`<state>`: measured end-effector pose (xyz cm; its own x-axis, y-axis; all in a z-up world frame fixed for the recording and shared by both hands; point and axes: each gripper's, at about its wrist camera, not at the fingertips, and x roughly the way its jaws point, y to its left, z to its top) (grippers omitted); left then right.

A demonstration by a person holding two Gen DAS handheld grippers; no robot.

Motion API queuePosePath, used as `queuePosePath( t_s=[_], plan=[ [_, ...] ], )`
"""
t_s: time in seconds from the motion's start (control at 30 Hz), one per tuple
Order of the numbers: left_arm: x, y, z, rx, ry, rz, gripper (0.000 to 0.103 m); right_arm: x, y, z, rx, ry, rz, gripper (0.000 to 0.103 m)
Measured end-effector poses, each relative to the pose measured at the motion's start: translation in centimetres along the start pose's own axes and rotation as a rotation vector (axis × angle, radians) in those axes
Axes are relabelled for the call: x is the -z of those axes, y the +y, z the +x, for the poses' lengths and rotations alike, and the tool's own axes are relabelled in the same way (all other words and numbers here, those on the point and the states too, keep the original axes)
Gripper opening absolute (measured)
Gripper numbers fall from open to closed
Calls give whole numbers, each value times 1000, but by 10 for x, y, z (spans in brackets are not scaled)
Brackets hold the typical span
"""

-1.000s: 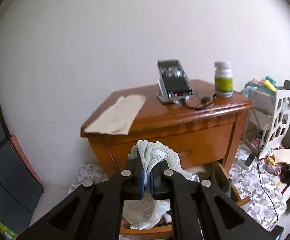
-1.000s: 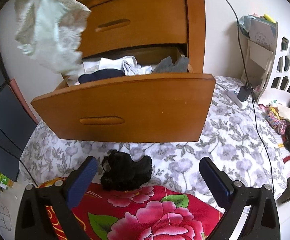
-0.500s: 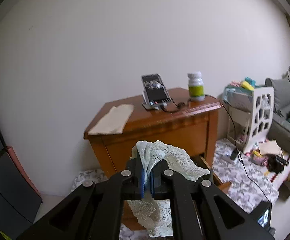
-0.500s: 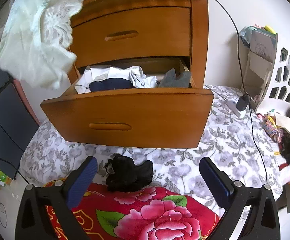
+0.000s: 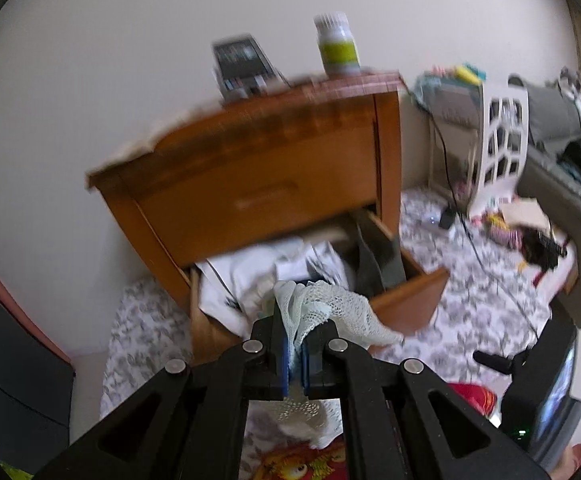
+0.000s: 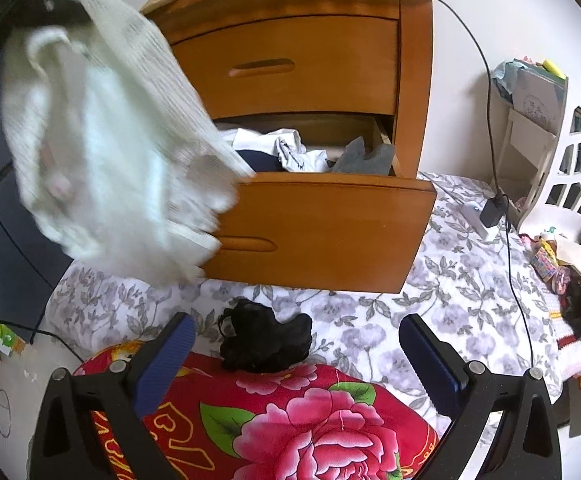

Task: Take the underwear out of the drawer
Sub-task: 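Lower the pale green lace garment onto the black garment and open the left gripper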

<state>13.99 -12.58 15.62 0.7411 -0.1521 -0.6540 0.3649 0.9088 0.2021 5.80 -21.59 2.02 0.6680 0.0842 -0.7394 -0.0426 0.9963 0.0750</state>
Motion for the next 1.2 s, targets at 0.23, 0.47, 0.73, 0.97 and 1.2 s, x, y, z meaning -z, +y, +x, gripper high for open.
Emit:
queuePosePath(
  t_s=[0.23,0.47,0.73,0.97,1.2],
  plan=[
    [23,-23,52,52,128,-6,5,3,-6,8,-9,26,11,103],
    [45,-30,90,98,213,-49,5,6,-11,17,-10,53,21,103],
    [74,-25,135,134,297,-140,5,11,-12,27,-15,84,16,103],
    [98,-23,168,139,370,-200,5,14,-10,35,-15,107,6,103],
    [108,-28,181,140,408,-195,28,14,-12,38,-14,115,11,103]
  ],
)
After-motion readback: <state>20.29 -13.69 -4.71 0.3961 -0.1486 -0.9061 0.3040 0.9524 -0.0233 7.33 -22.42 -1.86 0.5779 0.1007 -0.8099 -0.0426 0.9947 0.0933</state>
